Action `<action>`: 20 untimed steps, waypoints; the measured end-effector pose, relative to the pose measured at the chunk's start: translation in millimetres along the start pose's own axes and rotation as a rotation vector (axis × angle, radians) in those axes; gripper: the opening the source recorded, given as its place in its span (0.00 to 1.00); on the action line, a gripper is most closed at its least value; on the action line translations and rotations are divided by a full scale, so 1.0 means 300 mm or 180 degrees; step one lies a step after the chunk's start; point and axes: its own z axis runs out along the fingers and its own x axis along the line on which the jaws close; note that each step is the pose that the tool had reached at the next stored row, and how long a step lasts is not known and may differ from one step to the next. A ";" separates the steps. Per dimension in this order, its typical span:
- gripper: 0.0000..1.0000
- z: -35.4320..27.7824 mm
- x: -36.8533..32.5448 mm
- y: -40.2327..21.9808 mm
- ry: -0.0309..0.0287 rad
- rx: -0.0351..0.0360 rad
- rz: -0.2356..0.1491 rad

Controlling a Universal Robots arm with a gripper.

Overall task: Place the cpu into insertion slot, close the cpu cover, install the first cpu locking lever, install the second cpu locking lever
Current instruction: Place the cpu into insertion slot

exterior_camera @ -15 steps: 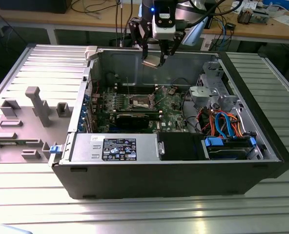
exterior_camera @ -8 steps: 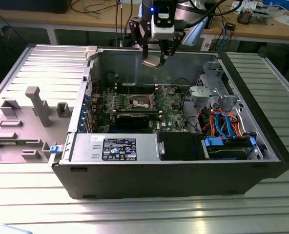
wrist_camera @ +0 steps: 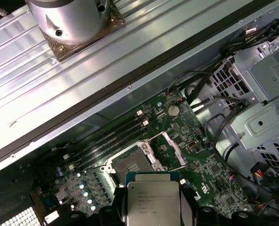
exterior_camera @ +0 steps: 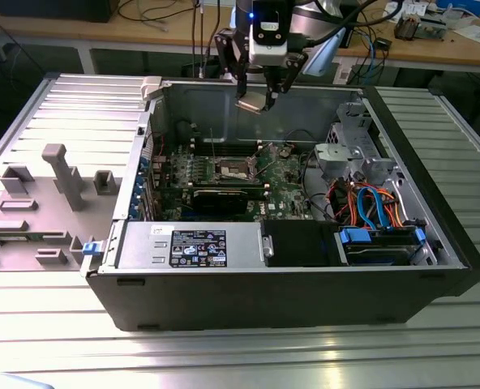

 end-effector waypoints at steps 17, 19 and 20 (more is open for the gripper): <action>0.55 0.002 0.000 0.000 -0.0035 -0.0008 0.0390; 0.55 0.002 0.000 0.000 -0.0040 -0.0009 0.0449; 0.55 0.002 0.000 0.000 -0.0041 -0.0010 0.0464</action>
